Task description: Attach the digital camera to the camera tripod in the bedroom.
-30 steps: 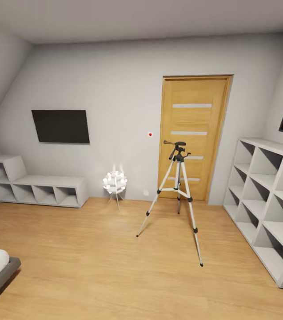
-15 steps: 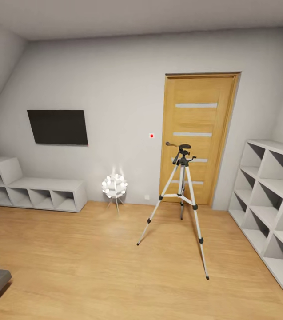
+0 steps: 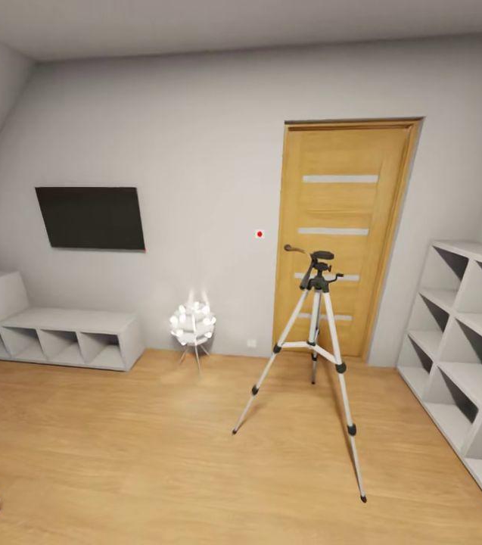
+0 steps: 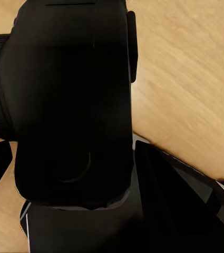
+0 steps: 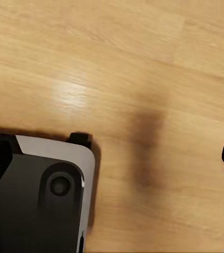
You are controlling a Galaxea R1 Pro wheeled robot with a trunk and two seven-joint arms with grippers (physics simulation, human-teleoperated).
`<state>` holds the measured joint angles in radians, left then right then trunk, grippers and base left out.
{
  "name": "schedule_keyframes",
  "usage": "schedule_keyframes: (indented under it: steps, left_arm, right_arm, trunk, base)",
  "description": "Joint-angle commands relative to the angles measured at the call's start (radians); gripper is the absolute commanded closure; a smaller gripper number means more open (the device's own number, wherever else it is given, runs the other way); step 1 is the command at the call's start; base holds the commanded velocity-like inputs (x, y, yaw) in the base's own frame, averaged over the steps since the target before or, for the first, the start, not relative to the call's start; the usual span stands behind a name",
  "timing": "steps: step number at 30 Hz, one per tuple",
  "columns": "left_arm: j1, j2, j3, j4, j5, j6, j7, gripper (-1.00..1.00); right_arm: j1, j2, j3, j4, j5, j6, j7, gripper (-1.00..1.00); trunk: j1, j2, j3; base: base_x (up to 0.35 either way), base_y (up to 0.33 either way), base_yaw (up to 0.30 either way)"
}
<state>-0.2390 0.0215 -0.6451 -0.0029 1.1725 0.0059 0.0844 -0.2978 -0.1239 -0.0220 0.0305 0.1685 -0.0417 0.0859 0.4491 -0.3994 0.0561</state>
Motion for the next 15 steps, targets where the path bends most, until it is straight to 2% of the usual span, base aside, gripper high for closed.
schedule_keyframes:
  steps: [1,15]
  left_arm:
    - [0.000,0.000,-0.009,0.000,0.004,0.001,0.002,1.00]
    - [0.000,0.000,-0.008,0.000,0.004,0.000,0.002,1.00]
  right_arm:
    - [-0.001,0.000,-0.003,0.003,0.008,-0.004,0.002,-1.00]
    - [-0.001,-0.008,-0.003,0.003,0.008,-0.009,0.000,-1.00]
  trunk:
    - [0.001,-0.001,0.000]
    - [0.001,-0.001,0.000]
  base:
    - [0.324,0.000,0.000]
    - [0.324,0.017,0.000]
